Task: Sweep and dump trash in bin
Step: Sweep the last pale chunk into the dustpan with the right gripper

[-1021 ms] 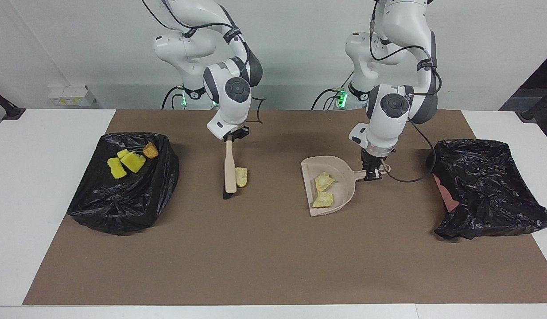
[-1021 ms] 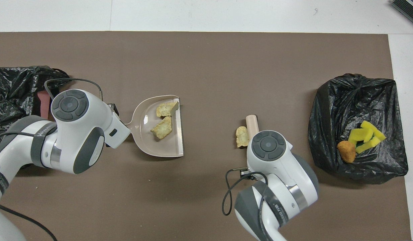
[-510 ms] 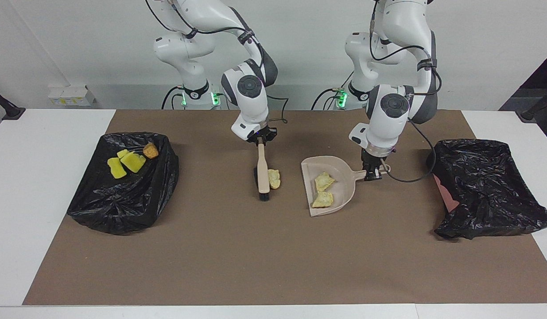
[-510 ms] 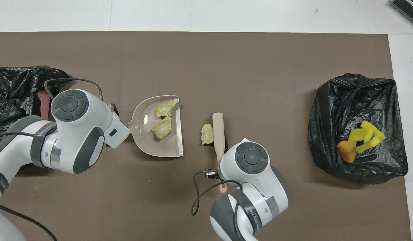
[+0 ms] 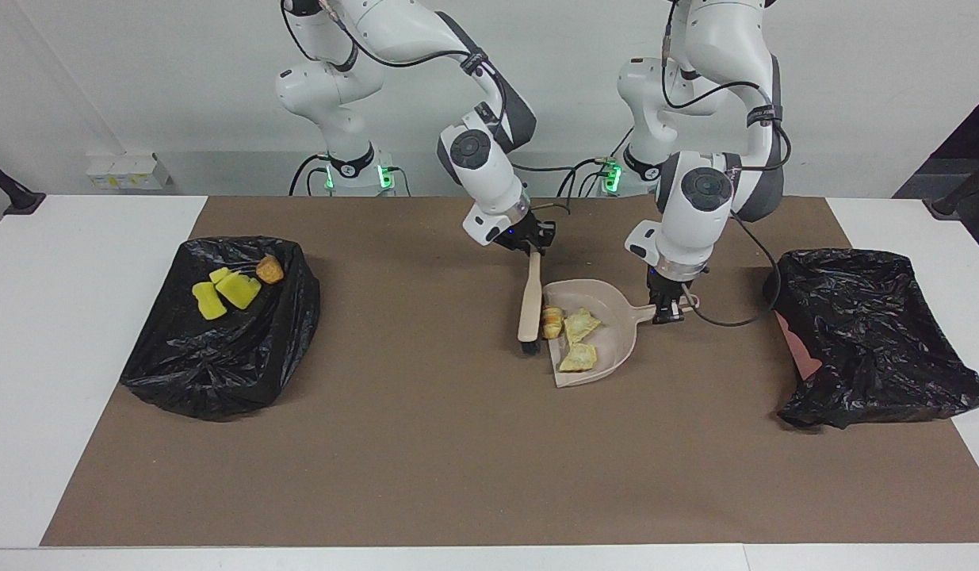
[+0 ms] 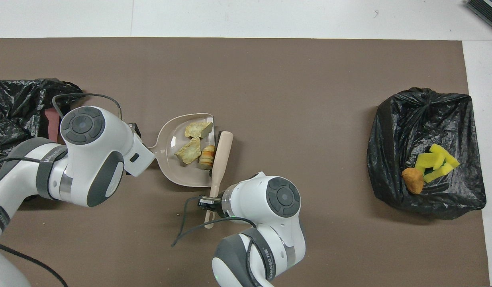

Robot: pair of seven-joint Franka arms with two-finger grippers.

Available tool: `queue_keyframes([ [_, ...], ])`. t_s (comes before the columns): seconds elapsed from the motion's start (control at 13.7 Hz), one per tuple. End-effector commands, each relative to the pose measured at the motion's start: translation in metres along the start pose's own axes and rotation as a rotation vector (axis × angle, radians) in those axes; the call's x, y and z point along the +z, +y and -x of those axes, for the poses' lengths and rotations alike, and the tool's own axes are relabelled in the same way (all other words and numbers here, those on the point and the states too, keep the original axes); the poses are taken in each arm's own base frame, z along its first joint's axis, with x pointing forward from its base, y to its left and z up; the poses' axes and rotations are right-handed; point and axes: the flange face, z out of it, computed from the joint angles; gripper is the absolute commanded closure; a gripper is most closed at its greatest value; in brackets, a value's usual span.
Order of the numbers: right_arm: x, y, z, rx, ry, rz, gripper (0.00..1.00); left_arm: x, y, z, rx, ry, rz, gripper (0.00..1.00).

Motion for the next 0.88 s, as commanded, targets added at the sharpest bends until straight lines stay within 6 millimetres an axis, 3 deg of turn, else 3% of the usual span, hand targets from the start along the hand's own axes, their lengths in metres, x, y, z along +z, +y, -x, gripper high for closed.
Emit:
queue_keyframes([
  [0.0, 0.0, -0.014, -0.005, 0.039, 0.008, -0.082, 1.0, -0.003, 0.004, 0.012, -0.004, -0.01, -0.019, 1.0],
  [0.22, -0.012, -0.027, -0.003, 0.058, 0.009, -0.099, 1.0, -0.002, 0.002, 0.017, -0.004, -0.011, -0.016, 1.0],
  [0.44, -0.047, -0.028, 0.008, 0.068, -0.011, -0.005, 1.0, -0.005, -0.003, 0.029, -0.026, -0.011, -0.017, 1.0],
  [0.58, -0.07, -0.013, 0.011, 0.03, -0.023, 0.171, 1.0, -0.009, -0.007, 0.042, -0.033, -0.01, -0.019, 1.0],
  [0.66, -0.071, -0.006, 0.019, -0.002, -0.042, 0.263, 1.0, -0.016, -0.008, 0.044, -0.019, -0.007, -0.029, 1.0],
  [0.8, -0.073, 0.007, 0.037, -0.015, -0.076, 0.372, 1.0, -0.028, -0.012, 0.075, -0.05, -0.001, -0.048, 1.0],
])
